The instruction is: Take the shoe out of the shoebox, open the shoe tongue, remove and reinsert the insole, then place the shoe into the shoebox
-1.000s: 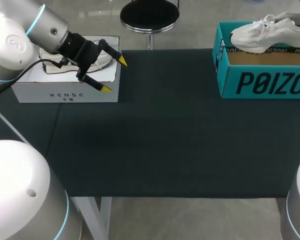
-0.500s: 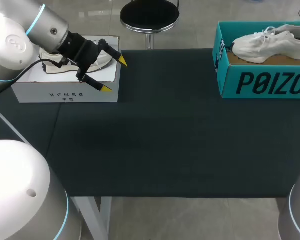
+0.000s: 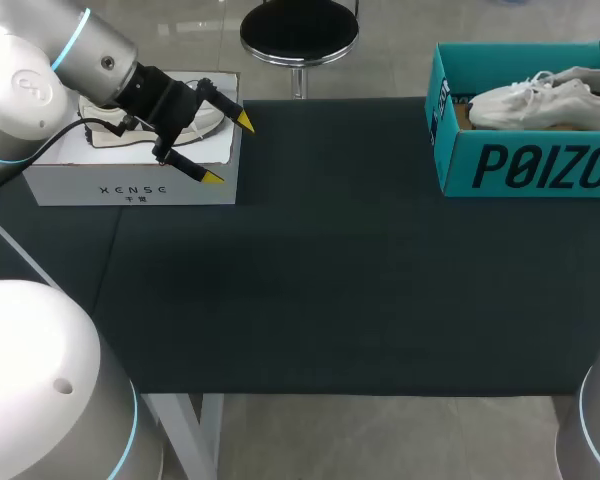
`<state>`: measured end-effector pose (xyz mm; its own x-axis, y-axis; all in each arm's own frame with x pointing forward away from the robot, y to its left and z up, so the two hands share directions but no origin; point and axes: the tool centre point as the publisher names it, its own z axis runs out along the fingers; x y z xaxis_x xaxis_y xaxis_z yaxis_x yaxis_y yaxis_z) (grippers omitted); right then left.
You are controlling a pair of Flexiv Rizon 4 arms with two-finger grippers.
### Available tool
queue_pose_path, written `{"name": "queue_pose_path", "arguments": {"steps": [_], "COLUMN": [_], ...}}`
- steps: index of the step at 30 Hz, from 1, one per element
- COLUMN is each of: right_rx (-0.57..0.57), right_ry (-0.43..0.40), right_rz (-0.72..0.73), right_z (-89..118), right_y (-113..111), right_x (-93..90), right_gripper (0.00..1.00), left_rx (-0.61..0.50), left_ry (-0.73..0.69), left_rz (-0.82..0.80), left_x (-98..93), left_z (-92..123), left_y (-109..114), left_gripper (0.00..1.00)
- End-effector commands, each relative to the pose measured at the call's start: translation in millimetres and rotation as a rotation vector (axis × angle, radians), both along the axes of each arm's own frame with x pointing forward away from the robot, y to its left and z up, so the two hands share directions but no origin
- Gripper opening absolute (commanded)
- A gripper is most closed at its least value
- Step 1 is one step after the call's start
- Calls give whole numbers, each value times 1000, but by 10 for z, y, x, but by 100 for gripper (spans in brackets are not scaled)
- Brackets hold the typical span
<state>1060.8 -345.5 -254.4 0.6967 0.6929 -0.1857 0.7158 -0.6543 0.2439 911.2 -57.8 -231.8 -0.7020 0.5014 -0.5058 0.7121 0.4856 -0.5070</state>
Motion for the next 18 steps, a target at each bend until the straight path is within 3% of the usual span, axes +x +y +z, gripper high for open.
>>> {"name": "queue_pose_path", "arguments": {"steps": [1, 18], "right_rx": [-1, 11], "right_ry": [17, 47], "right_rz": [-4, -25], "right_z": [-107, -556], "right_y": [-2, -77], "right_x": [51, 57], "right_gripper": [0, 0], "left_rx": [4, 4], "left_ry": [0, 0], "left_rz": [0, 0], "left_x": [4, 4], "left_z": [1, 1], "left_y": [-4, -4], "left_gripper": [100, 100]}}
